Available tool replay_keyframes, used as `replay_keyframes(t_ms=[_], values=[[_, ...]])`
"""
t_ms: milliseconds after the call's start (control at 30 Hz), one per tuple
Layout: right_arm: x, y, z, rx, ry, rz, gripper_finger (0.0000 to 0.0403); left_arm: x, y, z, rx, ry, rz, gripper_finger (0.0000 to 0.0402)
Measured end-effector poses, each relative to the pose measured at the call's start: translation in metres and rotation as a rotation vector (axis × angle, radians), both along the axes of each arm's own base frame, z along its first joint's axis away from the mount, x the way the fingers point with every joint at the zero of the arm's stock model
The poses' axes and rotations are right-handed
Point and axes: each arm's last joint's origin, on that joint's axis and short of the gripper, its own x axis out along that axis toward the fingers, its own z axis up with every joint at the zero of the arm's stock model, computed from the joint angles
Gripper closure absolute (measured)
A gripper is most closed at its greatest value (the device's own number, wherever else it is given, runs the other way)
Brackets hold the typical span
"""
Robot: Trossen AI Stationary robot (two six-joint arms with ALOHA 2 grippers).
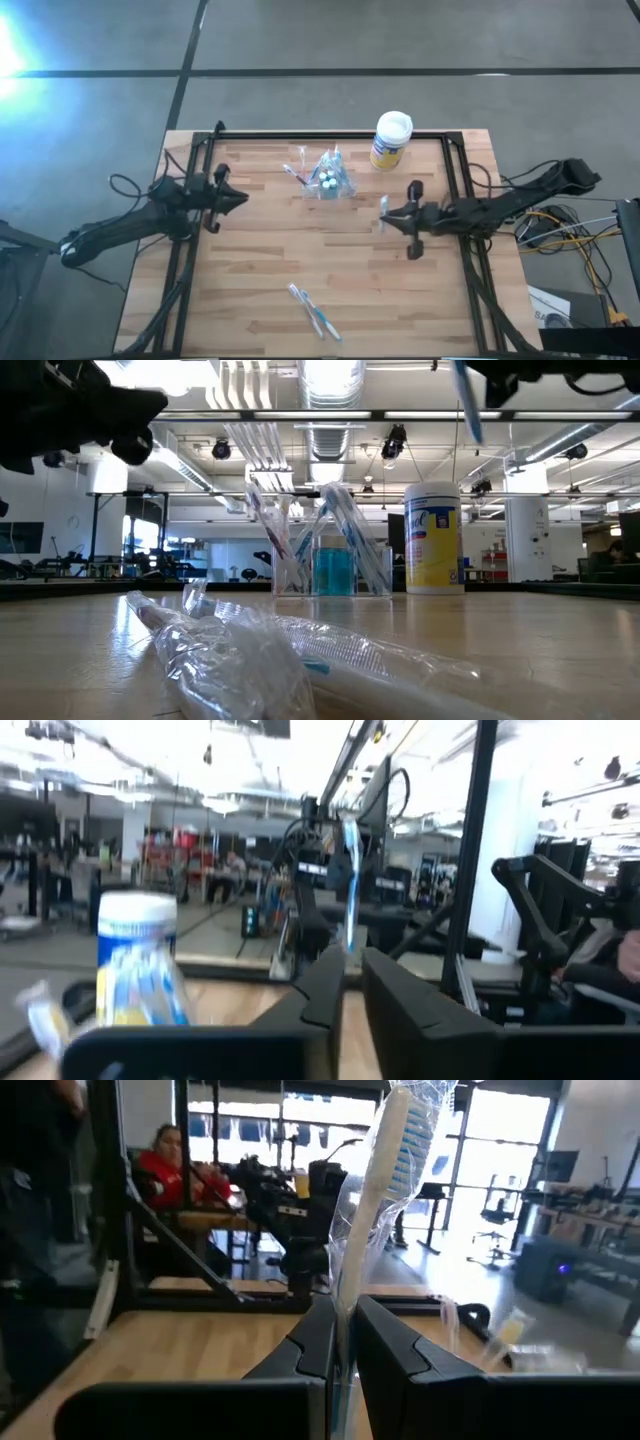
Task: Pick & Place toothbrushing station
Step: Put the top blue toothbrush into the transparent organizer
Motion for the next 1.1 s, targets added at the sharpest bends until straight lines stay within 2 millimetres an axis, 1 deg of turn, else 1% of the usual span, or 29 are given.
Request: replay_keyframes(t_ms=[167,333,400,467,533,600,733,833,967,1100], values=[[0.044,0.006,0.014,-0.046,0.049,0.034,0.0381,-0.001,-0.001,0.013,0.015,-0.04,-0.004,0.0296],[0.093,0.003,0.018,-0.081,0.1,0.013,0.0381,0.001,-0.002,0.015,0.005,-0.035,-0.025,0.0229],[0.113,-0.002,0.018,-0.106,0.11,0.06,0.0381,0.002,-0.003,0.016,0.012,-0.027,-0.032,0.0209],[0.133,-0.008,0.021,-0.112,0.103,0.159,0.0381,0.005,-0.004,0.016,0.044,-0.019,-0.038,0.0194],[0.153,-0.015,0.023,-0.111,0.096,0.208,0.0381,0.007,-0.004,0.019,0.083,-0.025,-0.041,0.0187],[0.172,-0.024,0.024,-0.108,0.1,0.209,0.0381,0.01,-0.004,0.023,0.104,-0.043,-0.042,0.0184],[0.209,-0.045,0.025,-0.091,0.096,0.247,0.0381,0.016,-0.003,0.032,0.107,-0.05,-0.052,0.0184],[0.233,-0.057,0.026,-0.074,0.128,0.252,0.0381,0.022,-0.001,0.035,0.097,-0.024,-0.054,0.0183],[0.259,-0.069,0.024,-0.061,0.166,0.296,0.0381,0.029,0.002,0.034,0.09,0.006,-0.038,0.0183],[0.278,-0.072,0.024,-0.055,0.186,0.314,0.0381,0.033,0.003,0.032,0.09,0.02,-0.035,0.0183]])
